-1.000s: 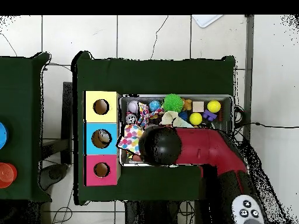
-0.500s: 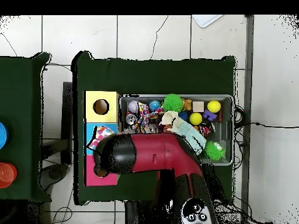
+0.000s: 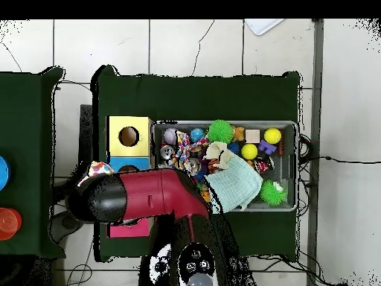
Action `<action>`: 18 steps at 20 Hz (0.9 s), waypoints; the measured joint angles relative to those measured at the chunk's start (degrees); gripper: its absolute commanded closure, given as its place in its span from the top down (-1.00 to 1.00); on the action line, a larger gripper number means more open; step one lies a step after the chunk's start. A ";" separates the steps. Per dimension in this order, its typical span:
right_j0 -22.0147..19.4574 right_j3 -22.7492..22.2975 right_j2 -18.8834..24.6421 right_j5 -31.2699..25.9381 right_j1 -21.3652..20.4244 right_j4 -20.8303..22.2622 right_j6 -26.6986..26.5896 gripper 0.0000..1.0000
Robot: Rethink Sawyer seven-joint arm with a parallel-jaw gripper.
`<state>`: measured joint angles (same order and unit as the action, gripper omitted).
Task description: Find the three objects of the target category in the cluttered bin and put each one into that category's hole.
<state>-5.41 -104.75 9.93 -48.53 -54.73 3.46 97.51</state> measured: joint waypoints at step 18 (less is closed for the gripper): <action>-14.58 -5.72 7.18 8.38 -3.10 4.94 -0.04 -1.00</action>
<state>-19.99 -110.47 17.11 -40.15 -57.83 8.40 97.47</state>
